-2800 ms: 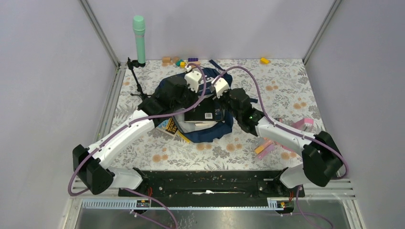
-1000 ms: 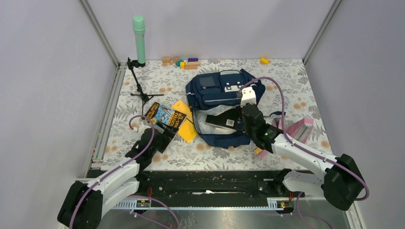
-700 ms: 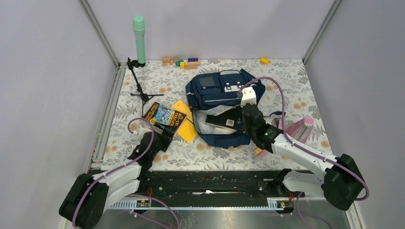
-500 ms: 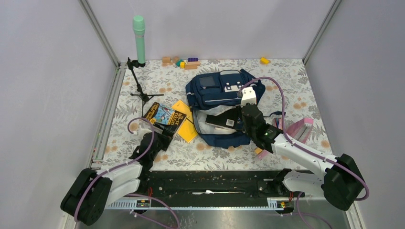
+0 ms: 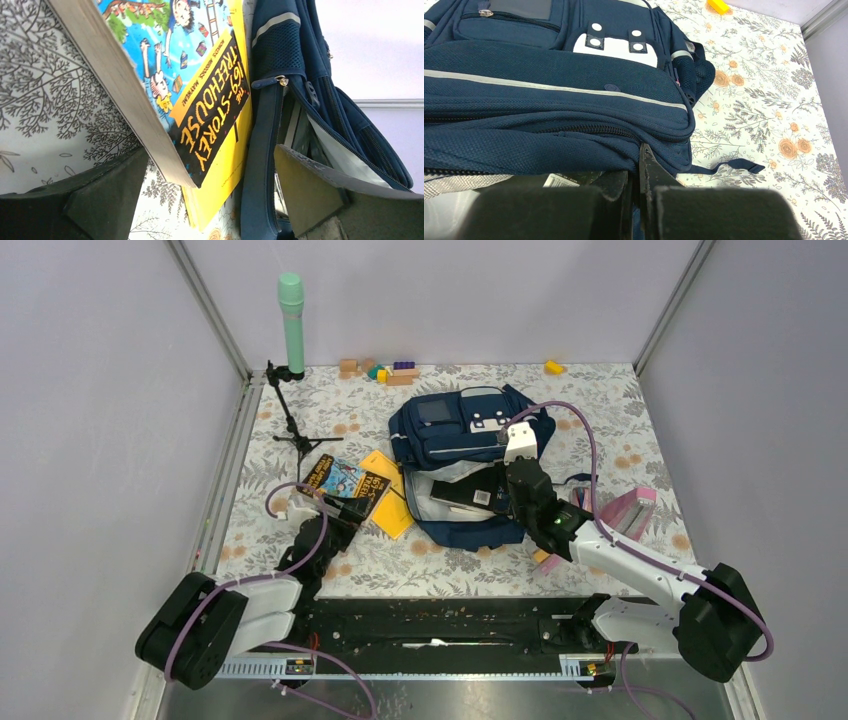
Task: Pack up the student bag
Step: Pick up the book from the center of the board.
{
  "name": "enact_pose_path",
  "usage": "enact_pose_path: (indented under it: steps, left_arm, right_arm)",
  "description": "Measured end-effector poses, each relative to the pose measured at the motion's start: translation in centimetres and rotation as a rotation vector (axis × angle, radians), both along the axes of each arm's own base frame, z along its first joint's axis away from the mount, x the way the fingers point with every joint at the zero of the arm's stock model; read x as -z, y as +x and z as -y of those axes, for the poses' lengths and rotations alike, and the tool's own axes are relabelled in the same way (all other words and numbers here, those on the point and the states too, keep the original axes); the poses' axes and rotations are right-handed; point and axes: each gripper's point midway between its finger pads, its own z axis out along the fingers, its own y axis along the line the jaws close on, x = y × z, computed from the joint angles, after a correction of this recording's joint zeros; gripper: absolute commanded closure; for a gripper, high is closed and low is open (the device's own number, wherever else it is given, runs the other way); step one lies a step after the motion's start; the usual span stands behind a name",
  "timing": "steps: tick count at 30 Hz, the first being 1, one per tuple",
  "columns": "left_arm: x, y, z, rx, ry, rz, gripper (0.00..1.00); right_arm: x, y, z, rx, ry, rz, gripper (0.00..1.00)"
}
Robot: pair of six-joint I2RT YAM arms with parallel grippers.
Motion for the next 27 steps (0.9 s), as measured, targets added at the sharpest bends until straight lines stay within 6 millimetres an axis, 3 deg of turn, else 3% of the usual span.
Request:
enact_pose_path:
  steps: [13,27]
  left_arm:
    - [-3.3,1.2,-0.6,-0.002,0.072,0.158,0.01]
    - [-1.3,2.7,-1.6,-0.041,0.087,0.139,0.01]
  right_arm:
    - [0.1,0.0,0.0,0.0,-0.001,-0.001,1.0]
    - [0.3,-0.1,0.0,-0.007,-0.003,-0.007,1.0]
